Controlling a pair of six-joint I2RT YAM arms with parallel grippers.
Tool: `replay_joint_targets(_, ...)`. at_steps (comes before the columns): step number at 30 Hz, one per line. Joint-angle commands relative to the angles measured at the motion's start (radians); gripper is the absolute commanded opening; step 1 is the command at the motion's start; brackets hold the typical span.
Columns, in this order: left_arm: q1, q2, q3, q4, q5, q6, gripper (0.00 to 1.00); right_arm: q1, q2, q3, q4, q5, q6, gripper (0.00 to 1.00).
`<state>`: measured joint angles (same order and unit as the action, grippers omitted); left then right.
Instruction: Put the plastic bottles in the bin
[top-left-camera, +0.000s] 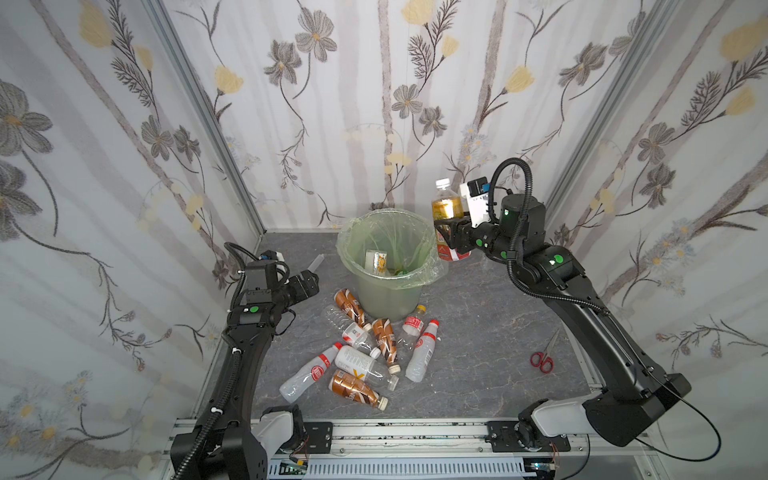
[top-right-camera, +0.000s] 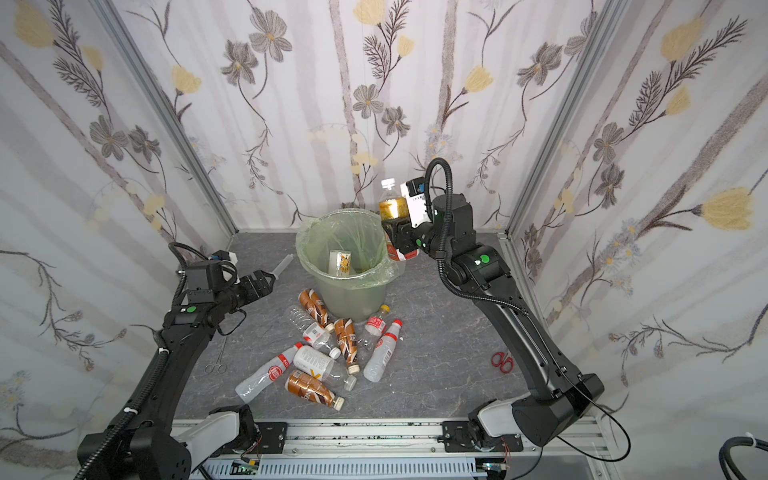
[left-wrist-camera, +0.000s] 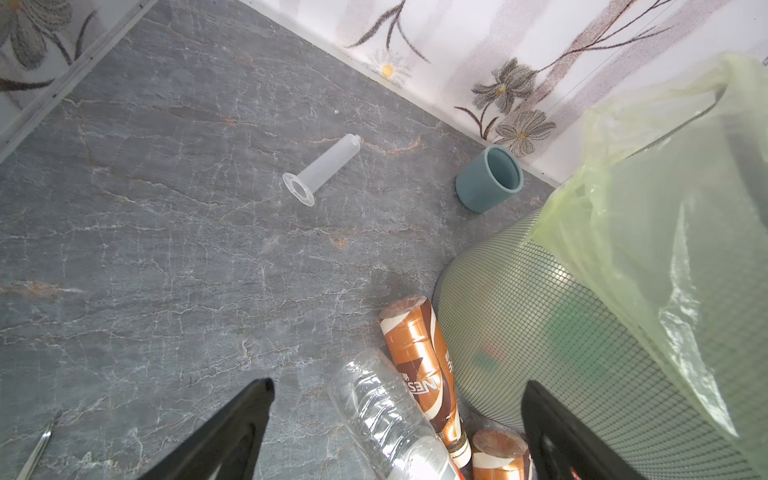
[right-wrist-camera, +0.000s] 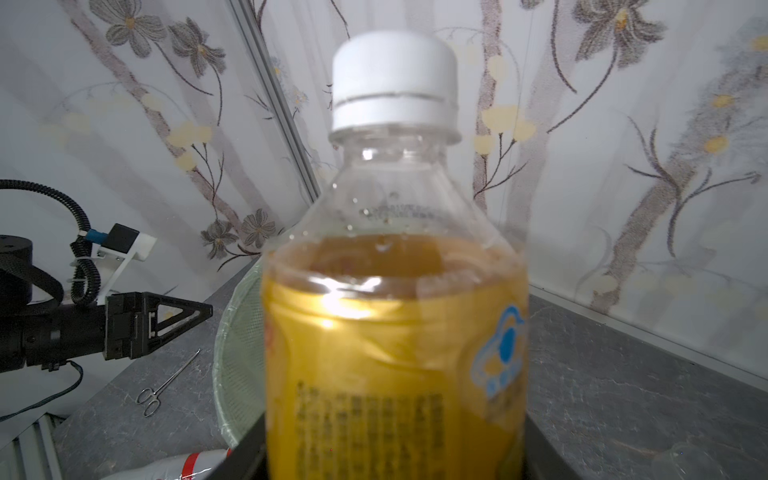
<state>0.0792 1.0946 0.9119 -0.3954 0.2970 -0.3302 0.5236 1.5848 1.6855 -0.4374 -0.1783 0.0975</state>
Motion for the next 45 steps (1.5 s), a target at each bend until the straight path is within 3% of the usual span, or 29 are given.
replay_joint_targets(1,0.001,0.004,-0.007,-0.013,0.014,-0.017,0.95,0.02,0.07,0.063,0.047,-0.025,-0.044,0.54)
replay_joint_targets(15,-0.004,0.013,-0.032,-0.034,0.034,-0.043,0.94,0.091,0.344,0.313,-0.052,0.05,-0.065,0.54)
replay_joint_targets(27,-0.029,0.025,-0.075,-0.036,0.031,-0.099,0.93,0.099,0.375,0.313,-0.051,0.049,-0.071,0.59)
replay_joint_targets(45,-0.116,0.06,-0.096,-0.029,-0.03,-0.167,0.92,0.104,0.358,0.313,-0.074,0.043,-0.073,0.82)
